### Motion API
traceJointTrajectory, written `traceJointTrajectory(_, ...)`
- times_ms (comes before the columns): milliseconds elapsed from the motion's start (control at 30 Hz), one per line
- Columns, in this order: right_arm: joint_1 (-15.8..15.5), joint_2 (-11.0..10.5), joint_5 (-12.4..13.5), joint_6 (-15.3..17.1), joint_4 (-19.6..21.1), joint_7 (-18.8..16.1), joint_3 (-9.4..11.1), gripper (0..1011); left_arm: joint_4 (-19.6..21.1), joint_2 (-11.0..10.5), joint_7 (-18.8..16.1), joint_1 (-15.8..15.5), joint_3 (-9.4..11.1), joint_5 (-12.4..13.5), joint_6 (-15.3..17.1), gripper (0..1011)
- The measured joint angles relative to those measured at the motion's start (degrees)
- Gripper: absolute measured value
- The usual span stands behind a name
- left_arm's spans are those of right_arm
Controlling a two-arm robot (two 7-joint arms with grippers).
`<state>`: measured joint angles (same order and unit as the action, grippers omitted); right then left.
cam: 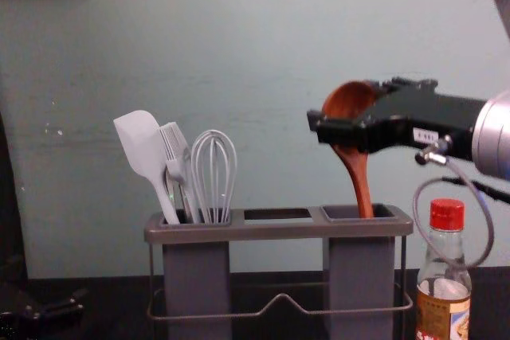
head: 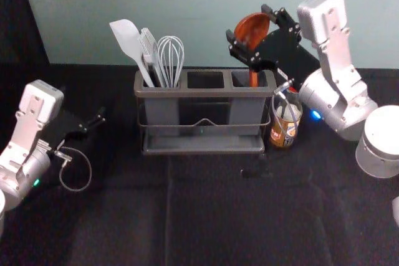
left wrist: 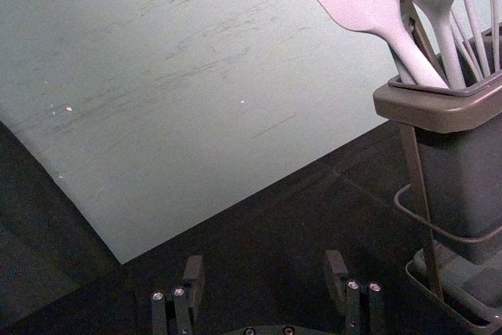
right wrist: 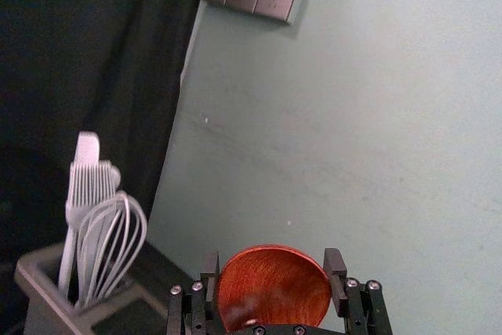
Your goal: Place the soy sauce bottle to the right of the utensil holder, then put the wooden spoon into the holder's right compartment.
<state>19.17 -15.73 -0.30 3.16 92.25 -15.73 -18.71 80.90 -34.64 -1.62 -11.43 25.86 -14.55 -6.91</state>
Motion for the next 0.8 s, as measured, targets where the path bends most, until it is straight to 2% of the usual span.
traceJointTrajectory(400,-0.4,0.37,-2.89,-0.69,-2.82,0.31,-0.92,837,0.0,0.0,0.0,0.0,0.0,0.0,0.0,1005)
traceJointTrajectory(500,-0.56,0.57,-3.1,-0.43,-2.76,0.44,-0.74,872,0.0,0.0,0.0,0.0,0.0,0.0,0.0,1005)
traceJointTrajectory(667,-0.92,0.9,-3.17,-0.04,-1.84,0.74,0.07,991,0.0,0.0,0.0,0.0,0.0,0.0,0.0,1005)
traceJointTrajectory(800,-1.69,0.87,-2.34,-0.02,0.27,0.75,1.28,1002,0.0,0.0,0.0,0.0,0.0,0.0,0.0,1005)
